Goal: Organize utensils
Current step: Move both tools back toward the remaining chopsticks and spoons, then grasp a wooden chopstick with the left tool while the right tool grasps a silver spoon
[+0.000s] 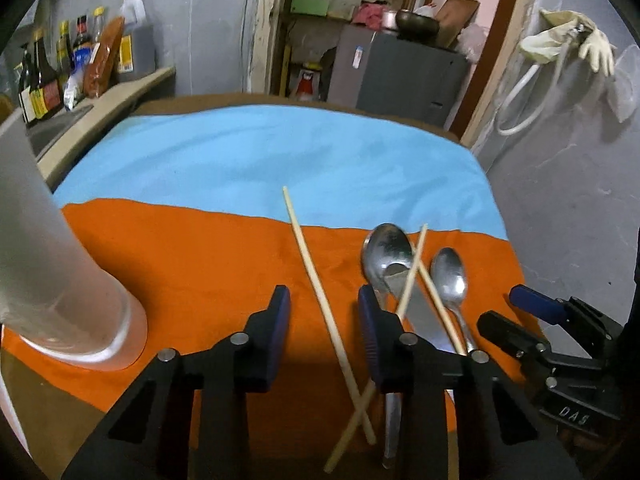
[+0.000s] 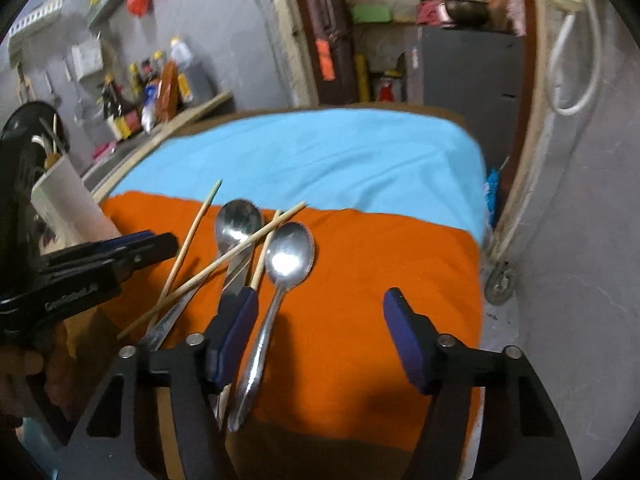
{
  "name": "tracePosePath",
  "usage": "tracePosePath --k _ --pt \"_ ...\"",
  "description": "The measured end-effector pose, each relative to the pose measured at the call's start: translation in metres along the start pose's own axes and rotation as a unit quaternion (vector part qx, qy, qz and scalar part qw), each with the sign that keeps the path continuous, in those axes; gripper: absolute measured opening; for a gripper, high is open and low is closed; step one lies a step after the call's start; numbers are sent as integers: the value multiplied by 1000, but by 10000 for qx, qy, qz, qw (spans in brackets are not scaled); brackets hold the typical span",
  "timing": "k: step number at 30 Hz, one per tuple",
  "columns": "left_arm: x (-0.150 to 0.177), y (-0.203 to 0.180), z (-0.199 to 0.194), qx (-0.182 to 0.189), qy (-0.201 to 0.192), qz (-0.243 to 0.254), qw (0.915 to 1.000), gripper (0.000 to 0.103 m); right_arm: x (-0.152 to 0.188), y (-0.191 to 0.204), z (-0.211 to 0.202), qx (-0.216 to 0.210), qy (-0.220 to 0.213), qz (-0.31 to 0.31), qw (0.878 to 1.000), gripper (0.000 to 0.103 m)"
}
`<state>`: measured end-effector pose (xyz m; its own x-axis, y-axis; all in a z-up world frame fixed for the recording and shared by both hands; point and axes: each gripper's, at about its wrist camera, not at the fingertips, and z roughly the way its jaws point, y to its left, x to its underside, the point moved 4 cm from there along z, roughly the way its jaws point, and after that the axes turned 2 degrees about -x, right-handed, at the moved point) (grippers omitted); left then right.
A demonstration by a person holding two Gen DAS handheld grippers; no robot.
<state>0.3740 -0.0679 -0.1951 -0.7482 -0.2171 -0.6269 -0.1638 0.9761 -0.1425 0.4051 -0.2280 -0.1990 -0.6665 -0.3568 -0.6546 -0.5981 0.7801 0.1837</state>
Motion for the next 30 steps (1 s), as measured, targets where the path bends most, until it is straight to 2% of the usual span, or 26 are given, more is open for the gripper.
tracePosePath --k 9,13,23,25,27,28,30 --pt "-10 9 20 72 173 -63 9998 29 -10 7 32 400 407 -467 9973 54" --pt "-15 12 26 85 216 -99 9997 23 -13 12 38 461 460 -682 9955 55" --pt "-25 14 37 252 317 -167 9990 21 -30 15 55 565 530 -674 9947 55" --pt "-28 15 38 286 379 -178 9987 21 -31 16 56 565 527 -677 9947 49" --pt "-30 16 39 298 424 -198 9985 17 -30 20 55 523 513 -709 9948 32" --pt "-30 17 39 249 449 -173 9985 7 -30 22 54 529 502 -734 9946 32" --pt "-31 20 40 247 497 -233 9982 4 -31 23 53 521 492 -720 9948 32"
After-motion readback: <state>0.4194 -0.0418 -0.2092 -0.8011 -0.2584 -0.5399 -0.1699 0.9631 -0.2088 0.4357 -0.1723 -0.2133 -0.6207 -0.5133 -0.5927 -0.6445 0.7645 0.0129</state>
